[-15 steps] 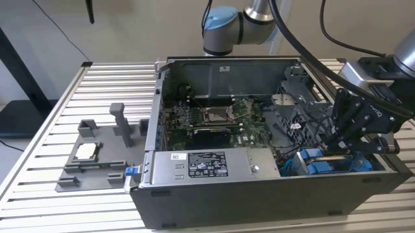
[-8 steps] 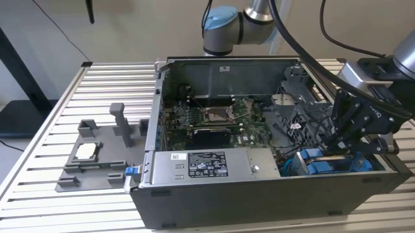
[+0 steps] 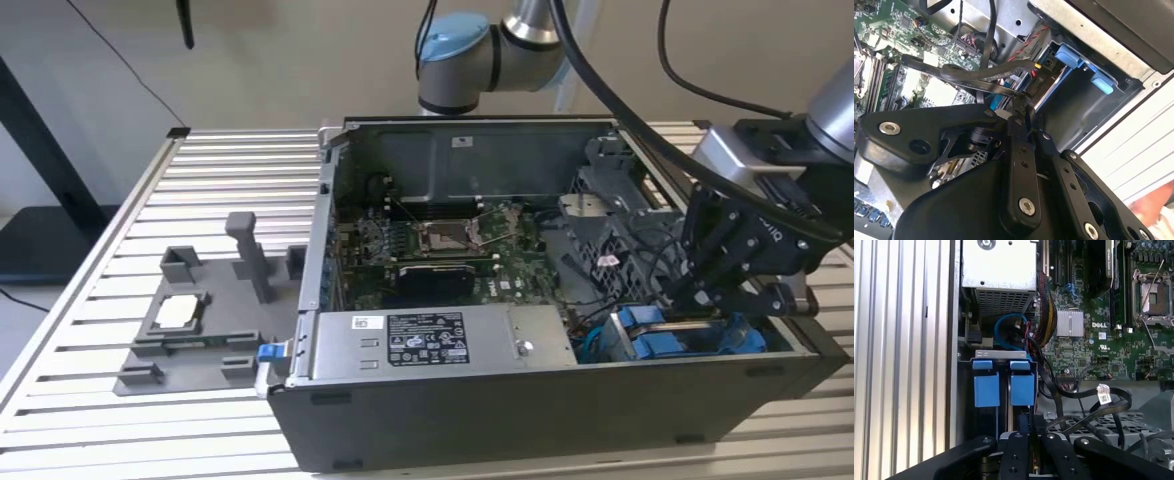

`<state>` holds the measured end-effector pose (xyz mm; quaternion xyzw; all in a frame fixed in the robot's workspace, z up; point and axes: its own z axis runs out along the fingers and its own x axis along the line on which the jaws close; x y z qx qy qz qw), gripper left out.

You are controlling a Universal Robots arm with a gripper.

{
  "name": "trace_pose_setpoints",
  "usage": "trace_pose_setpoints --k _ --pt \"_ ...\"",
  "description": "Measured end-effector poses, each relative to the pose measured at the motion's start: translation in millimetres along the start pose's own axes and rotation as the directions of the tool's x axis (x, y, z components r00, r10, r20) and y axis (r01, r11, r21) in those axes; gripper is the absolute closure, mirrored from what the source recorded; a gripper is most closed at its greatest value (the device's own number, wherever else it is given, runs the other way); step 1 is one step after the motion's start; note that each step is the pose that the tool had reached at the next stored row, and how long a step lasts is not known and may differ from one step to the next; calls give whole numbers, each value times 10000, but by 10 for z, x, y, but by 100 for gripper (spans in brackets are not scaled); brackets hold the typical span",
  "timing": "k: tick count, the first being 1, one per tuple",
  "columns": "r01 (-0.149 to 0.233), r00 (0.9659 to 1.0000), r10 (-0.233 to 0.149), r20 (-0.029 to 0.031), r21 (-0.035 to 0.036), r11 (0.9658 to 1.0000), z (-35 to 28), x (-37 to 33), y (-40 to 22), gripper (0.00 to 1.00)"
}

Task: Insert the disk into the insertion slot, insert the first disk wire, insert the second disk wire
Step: 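Insert the second disk wire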

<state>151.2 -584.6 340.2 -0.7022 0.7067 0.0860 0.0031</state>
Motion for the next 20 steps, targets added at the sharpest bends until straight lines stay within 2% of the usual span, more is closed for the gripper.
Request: trace_pose_setpoints --k 7,14,20 --pt "-30 10000 30 0 4 10000 11 -1 -2 84" --pt "-32 10000 32 -5 4 10000 54 11 -7 84" --pt "-32 10000 32 2 4 10000 58 12 -7 84"
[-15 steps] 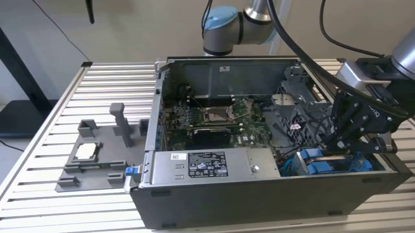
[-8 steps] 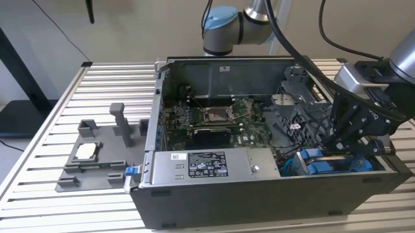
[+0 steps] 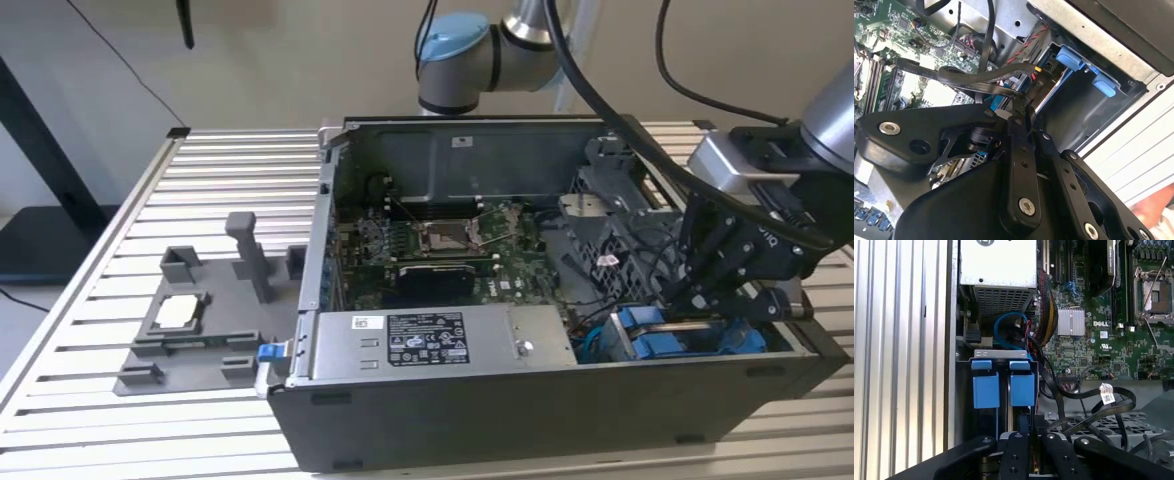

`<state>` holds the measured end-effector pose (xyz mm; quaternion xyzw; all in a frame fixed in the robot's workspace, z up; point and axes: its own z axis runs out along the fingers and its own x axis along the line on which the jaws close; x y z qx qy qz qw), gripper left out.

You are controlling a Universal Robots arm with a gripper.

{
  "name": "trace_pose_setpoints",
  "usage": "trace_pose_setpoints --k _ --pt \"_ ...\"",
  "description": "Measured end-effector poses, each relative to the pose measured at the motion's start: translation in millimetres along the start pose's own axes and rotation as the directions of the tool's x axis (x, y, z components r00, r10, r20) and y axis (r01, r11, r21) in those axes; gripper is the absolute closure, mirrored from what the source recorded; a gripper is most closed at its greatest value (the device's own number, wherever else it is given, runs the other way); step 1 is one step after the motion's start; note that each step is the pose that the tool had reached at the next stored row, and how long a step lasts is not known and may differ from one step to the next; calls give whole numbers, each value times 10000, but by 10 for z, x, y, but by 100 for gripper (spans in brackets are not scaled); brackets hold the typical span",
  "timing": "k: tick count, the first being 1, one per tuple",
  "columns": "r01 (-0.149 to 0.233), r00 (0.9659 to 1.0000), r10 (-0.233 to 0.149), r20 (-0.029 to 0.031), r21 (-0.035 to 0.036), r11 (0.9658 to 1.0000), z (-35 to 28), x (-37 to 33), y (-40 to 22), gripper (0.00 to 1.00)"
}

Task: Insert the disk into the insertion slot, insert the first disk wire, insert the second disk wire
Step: 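Insert the second disk wire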

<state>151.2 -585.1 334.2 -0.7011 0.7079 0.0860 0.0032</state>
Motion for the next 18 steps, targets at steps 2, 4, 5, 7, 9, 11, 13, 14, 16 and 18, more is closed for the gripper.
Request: trace_pose_setpoints --k 2,4,5,7,9,11,13,14,16,18 --pt "0 10000 0 5 0 10000 2 1 0 83" --pt "-1 10000 1 2 0 10000 -6 0 1 76" --pt "-1 10000 1 1 0 10000 -34 -4 4 76" --pt "0 10000 0 2 0 10000 -113 -14 14 76" --pt "0 10000 0 0 0 10000 -192 -24 23 76" --pt "-4 10000 4 0 0 10000 -274 -34 33 76" --pt "-24 10000 24 4 3 10000 -346 -43 41 76" --pt "-41 10000 41 4 5 10000 -376 -47 45 76" --pt "-65 10000 65 7 8 10000 -423 -53 50 76" --pt "-58 10000 58 12 132 9999 -434 -55 55 76"
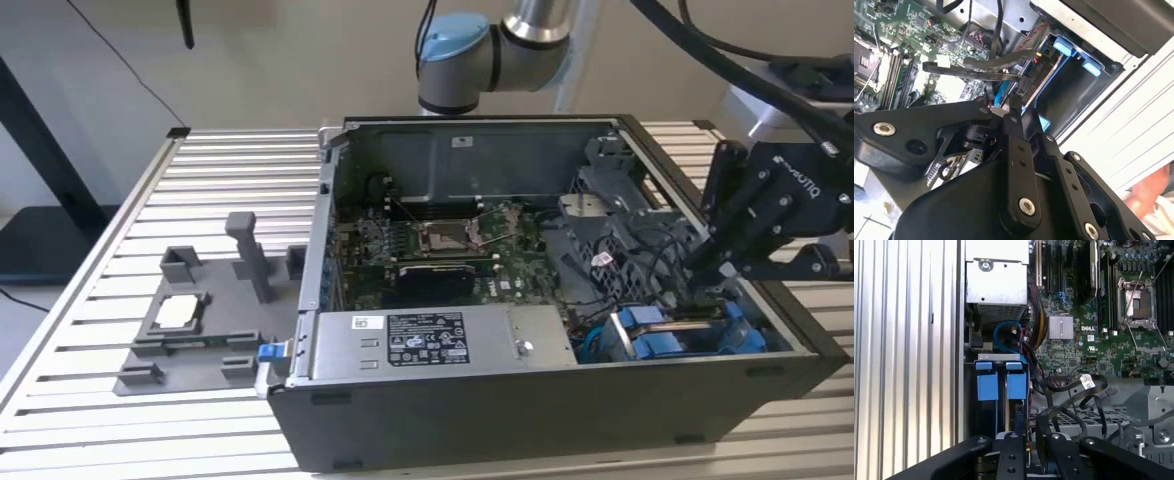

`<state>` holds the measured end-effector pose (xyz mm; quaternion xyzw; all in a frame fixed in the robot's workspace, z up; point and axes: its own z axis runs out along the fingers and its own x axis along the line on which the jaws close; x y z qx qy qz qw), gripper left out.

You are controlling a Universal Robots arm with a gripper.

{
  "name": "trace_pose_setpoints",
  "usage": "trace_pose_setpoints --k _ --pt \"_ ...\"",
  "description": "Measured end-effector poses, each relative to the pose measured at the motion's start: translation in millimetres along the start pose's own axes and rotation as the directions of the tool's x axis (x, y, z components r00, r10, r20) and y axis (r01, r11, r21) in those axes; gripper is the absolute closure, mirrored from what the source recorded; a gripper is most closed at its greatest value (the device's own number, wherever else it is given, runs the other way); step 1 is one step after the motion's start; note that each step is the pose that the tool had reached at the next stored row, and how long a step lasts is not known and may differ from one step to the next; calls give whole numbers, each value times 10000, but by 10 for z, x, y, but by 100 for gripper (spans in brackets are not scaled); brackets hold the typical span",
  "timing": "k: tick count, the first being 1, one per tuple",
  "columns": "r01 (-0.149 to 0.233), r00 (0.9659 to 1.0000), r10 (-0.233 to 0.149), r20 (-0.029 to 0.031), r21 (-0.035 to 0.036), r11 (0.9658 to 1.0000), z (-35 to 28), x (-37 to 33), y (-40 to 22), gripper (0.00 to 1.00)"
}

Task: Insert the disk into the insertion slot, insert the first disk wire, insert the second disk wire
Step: 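Insert the second disk wire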

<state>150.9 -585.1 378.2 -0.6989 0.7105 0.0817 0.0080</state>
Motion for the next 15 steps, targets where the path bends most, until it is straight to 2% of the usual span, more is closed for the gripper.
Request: trace_pose_setpoints --k 2,4,6,7,15 --pt "40 10000 -40 -1 311 9995 -2 -2 7 76" --pt "56 10000 -56 -8 451 9990 -3 -2 10 76" --pt "103 9999 -102 -17 812 9966 -4 -6 20 76" --pt "119 9999 -117 -19 931 9956 -4 -6 23 76" --pt "119 9999 -117 -22 938 9955 -4 -6 23 76"
